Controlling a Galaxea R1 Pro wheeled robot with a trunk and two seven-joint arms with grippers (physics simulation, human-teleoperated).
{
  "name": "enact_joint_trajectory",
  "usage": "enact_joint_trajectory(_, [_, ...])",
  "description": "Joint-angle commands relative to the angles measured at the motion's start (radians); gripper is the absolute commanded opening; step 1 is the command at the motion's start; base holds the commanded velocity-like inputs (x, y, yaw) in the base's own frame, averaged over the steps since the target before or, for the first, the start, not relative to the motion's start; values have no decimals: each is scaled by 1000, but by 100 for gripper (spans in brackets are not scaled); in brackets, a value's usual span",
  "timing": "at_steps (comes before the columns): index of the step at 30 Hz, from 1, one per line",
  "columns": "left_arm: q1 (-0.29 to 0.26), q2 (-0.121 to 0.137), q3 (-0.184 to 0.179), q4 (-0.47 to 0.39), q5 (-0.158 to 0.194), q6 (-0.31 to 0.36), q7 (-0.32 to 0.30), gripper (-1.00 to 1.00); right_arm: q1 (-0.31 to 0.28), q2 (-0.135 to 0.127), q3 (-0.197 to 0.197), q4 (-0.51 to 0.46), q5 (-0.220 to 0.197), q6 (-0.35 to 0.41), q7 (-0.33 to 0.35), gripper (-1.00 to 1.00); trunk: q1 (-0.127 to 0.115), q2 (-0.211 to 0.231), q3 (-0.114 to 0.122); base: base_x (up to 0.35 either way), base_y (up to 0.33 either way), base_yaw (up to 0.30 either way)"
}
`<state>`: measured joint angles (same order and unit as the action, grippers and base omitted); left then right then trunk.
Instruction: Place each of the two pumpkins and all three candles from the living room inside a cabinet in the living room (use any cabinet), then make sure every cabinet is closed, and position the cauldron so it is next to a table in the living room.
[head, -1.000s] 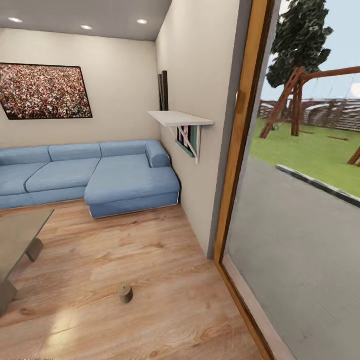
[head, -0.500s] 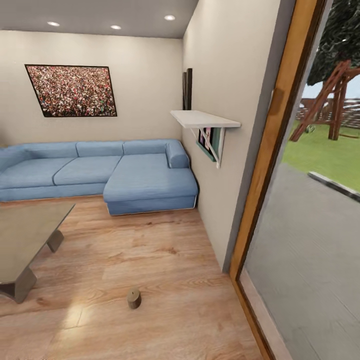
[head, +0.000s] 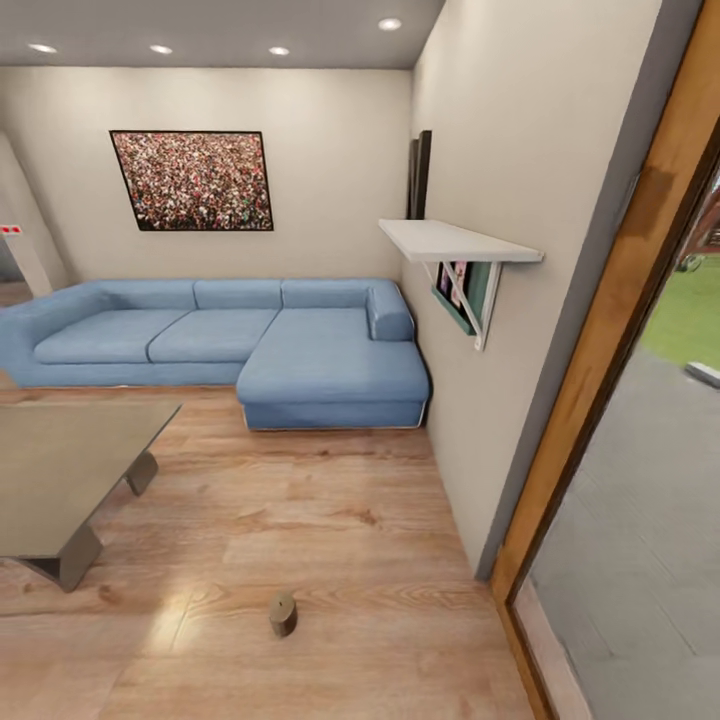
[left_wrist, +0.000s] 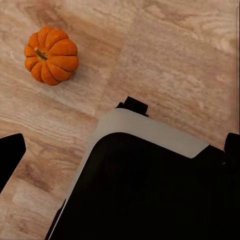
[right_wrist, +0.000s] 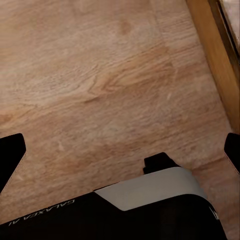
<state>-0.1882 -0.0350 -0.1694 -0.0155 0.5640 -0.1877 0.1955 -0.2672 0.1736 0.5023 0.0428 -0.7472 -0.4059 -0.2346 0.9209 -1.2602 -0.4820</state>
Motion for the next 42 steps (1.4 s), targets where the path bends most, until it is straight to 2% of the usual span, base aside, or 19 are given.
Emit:
enact_joint_trajectory(1, [-1, 0, -9, 0, 7, -3, 4, 100, -1, 1, 7, 3, -4, -4, -2, 100, 0, -1, -1, 271, -94, 23])
enact_joint_trajectory(18, [-1, 0, -9, 0, 7, -3, 4, 100, -1, 1, 7, 3, -4, -4, -2, 100, 0, -1, -1, 298, -44, 4])
enact_joint_trajectory(26, [-1, 0, -9, 0, 7, -3, 4, 100, -1, 1, 7, 3, -4, -4, -2, 100, 0, -1, -1, 329, 0, 211])
enact_joint_trajectory(32, [0, 0, -9, 0, 7, -3, 4, 100, -1, 1, 7, 3, -3, -4, -1, 100, 0, -1, -1, 330, 0, 42])
enact_joint_trajectory(42, [0, 0, -9, 0, 7, -3, 4, 100, 29, 1, 7, 2, 6, -9, 0, 100, 0, -1, -1, 330, 0, 1])
